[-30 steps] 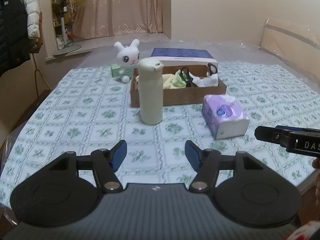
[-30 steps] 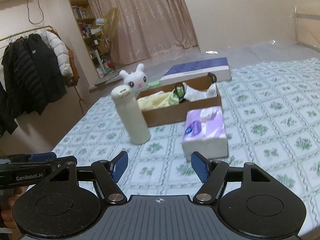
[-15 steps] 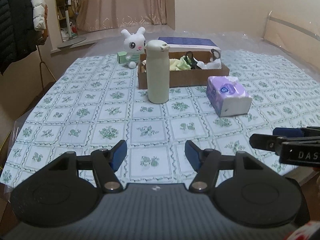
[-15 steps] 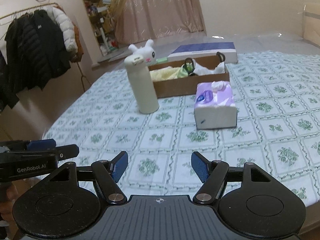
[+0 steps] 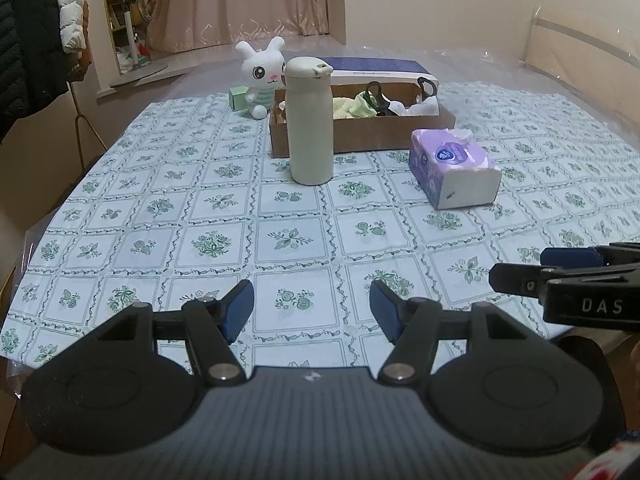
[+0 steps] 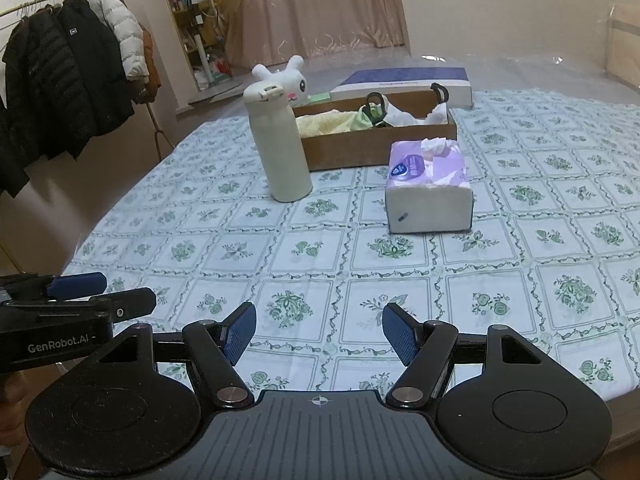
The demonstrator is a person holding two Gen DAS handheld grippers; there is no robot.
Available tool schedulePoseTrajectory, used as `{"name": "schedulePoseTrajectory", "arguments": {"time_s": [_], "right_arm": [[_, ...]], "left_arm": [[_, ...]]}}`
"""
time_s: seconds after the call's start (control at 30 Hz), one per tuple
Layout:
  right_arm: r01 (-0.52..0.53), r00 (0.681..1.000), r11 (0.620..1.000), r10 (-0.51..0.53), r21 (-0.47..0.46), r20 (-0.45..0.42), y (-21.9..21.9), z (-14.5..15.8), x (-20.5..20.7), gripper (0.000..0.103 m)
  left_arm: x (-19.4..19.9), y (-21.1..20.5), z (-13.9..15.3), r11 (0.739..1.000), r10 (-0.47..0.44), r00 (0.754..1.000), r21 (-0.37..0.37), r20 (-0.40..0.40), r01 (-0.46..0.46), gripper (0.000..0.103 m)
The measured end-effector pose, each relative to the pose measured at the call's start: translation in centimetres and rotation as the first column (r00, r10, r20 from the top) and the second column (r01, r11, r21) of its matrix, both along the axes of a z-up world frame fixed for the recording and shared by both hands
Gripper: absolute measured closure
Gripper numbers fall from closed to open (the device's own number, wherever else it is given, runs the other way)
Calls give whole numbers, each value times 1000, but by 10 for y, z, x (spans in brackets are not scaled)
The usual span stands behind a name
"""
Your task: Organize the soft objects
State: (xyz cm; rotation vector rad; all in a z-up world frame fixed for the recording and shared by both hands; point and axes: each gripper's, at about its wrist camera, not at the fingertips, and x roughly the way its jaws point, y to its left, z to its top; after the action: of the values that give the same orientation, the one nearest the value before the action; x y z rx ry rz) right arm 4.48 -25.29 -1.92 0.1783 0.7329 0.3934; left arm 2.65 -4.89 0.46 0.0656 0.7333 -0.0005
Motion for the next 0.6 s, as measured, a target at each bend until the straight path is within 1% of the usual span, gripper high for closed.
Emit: {"name": "schedulePoseTrajectory", "arguments": {"time_s": [0.6], "right_arm": [[1, 1000, 1000, -1, -2, -9, 2, -4, 3, 33]], "left_arm": [[3, 0, 0, 1000, -8, 1000, -7, -2, 8, 41]]}}
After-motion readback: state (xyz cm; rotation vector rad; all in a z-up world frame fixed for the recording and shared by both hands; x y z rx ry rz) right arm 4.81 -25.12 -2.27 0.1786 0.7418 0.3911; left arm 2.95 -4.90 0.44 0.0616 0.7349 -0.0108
